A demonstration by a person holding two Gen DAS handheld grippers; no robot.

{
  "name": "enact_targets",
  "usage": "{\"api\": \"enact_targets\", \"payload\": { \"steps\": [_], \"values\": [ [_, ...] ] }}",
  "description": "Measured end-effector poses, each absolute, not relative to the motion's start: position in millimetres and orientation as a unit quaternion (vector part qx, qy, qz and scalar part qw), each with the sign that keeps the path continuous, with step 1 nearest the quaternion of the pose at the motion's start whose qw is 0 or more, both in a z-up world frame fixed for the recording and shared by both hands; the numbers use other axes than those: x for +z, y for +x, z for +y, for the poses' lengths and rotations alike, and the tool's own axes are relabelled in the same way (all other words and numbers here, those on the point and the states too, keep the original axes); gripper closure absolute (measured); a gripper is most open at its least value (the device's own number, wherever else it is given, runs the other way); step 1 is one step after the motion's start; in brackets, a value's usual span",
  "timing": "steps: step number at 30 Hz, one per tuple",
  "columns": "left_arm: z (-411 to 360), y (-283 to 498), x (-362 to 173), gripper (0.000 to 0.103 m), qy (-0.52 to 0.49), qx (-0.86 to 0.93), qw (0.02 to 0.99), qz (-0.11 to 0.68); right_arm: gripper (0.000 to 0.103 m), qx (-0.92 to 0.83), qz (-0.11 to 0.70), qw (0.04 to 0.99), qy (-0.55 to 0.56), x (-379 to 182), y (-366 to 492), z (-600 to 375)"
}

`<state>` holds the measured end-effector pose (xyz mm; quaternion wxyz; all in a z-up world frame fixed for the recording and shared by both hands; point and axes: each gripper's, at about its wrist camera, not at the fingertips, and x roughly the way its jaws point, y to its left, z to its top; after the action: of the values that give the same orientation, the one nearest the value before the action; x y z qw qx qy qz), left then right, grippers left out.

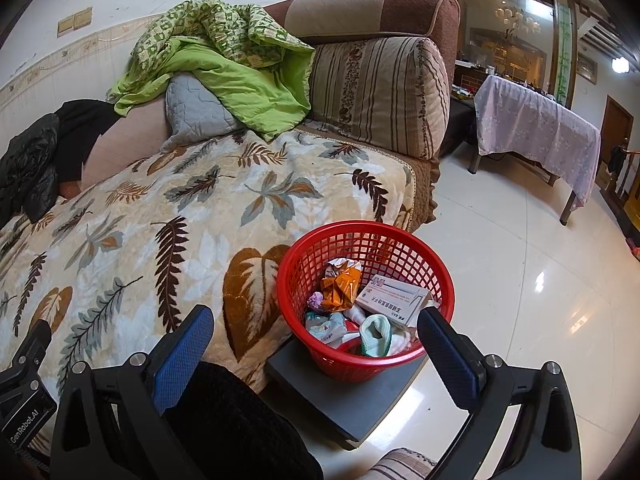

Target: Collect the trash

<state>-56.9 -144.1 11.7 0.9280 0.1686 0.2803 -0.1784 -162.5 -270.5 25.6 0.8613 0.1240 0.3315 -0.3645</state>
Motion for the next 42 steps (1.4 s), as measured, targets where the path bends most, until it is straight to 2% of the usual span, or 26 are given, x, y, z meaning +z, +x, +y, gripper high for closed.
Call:
{"api": "enact_targets", "payload": {
  "steps": [32,42],
  "values": [
    [-141.6,-54.5,13.0,0.003,0.158,-0.179,0.927,0.288,0.0,-0.361,0.336,0.862,0.118,23.1,-161.6,-266.4],
    [-102.0,-8.0,3.6,0.003,0.108,-0.115,0.927,0.341,0.0,-0.259,0.351,0.898,0.051,25.1,-97.4,-240.2]
  ]
}}
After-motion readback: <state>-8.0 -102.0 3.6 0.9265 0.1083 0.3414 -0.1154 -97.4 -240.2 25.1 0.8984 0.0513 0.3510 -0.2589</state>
